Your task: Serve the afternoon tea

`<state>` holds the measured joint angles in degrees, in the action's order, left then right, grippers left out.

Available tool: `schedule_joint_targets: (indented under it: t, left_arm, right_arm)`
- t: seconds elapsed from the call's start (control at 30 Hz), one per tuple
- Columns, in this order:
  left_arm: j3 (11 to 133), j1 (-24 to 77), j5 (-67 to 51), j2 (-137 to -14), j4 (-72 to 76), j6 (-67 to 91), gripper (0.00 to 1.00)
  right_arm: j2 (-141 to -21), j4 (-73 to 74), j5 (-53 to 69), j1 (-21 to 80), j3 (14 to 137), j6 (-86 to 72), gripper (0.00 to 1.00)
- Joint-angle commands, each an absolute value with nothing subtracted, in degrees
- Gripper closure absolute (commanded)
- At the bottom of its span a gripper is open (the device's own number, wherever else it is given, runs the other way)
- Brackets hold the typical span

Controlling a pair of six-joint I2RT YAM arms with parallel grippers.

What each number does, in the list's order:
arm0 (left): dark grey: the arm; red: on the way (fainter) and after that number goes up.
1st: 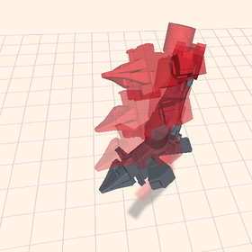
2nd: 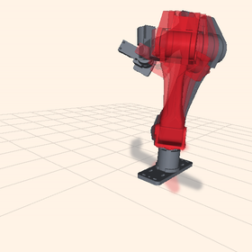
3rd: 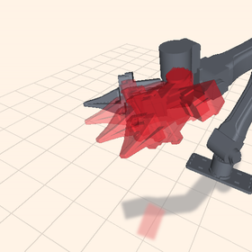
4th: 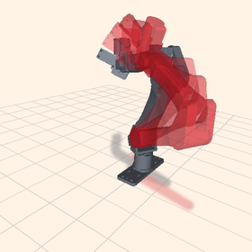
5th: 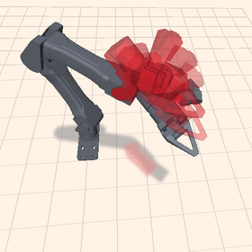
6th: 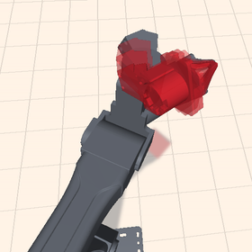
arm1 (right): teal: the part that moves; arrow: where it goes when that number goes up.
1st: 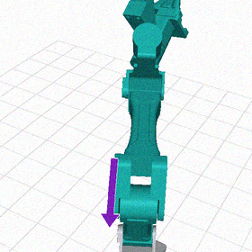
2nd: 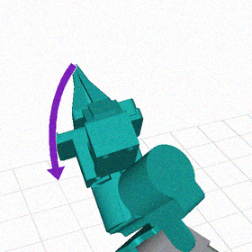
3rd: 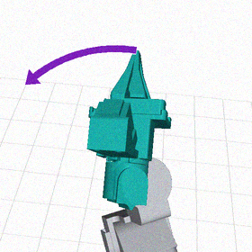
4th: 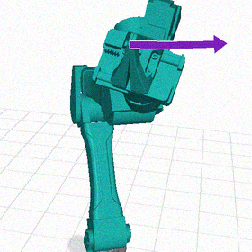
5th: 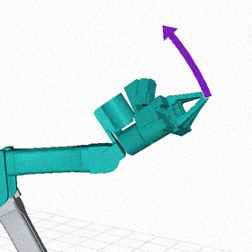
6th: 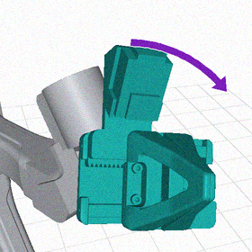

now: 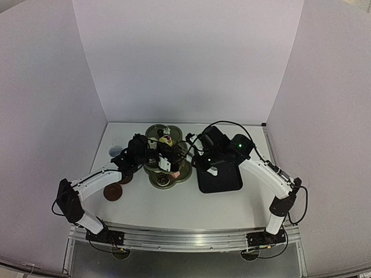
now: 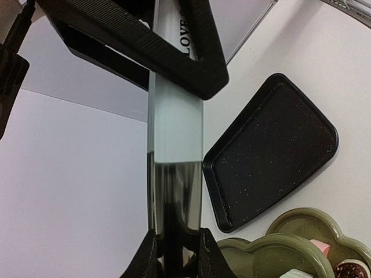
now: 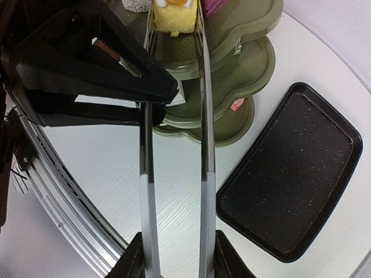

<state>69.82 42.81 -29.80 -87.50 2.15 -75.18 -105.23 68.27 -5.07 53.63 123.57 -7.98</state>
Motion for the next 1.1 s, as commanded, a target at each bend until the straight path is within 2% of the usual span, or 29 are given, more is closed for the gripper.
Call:
schedule_joint_targets:
  t: [0.0, 0.1, 0.33, 0.43, 0.5, 0.7, 0.9, 1.07]
  left_arm:
    - [70.53, 42.89, -31.05, -87.19, 5.89, -73.54, 1.0]
    - [69.93, 42.89, -31.3, -86.9, 7.46, -72.24, 1.0]
    - [69.36, 42.89, -31.59, -85.21, 8.76, -72.38, 1.0]
    - [68.74, 42.89, -32.02, -83.91, 8.78, -74.17, 1.0]
    - [67.35, 42.89, -33.39, -82.51, 8.43, -76.78, 1.0]
    - [64.77, 42.89, -36.07, -79.82, 5.95, -84.32, 1.0]
    - [62.32, 42.89, -37.72, -78.41, 5.73, -93.28, 1.0]
    - [60.71, 42.88, -38.94, -77.73, 5.88, -99.81, 1.0]
  right_arm:
    - [-105.91, 67.08, -6.4, 53.56, 126.05, -8.68, 0.6]
    - [-105.98, 67.17, -6.16, 53.58, 126.29, -8.99, 0.42]
    - [-105.45, 67.15, -5.57, 53.56, 127.56, -9.12, 0.34]
    - [-105.11, 67.19, -3.78, 53.57, 128.99, -9.13, 0.2]
    - [-104.65, 67.06, -2.82, 53.59, 130.66, -9.4, 0.13]
    - [-102.62, 65.58, -2.17, 53.56, 133.31, -10.24, 0.11]
    - [-103.66, 65.24, -6.9, 53.58, 130.68, -13.43, 0.21]
    - [-105.78, 65.1, -6.04, 54.21, 128.93, -15.8, 0.22]
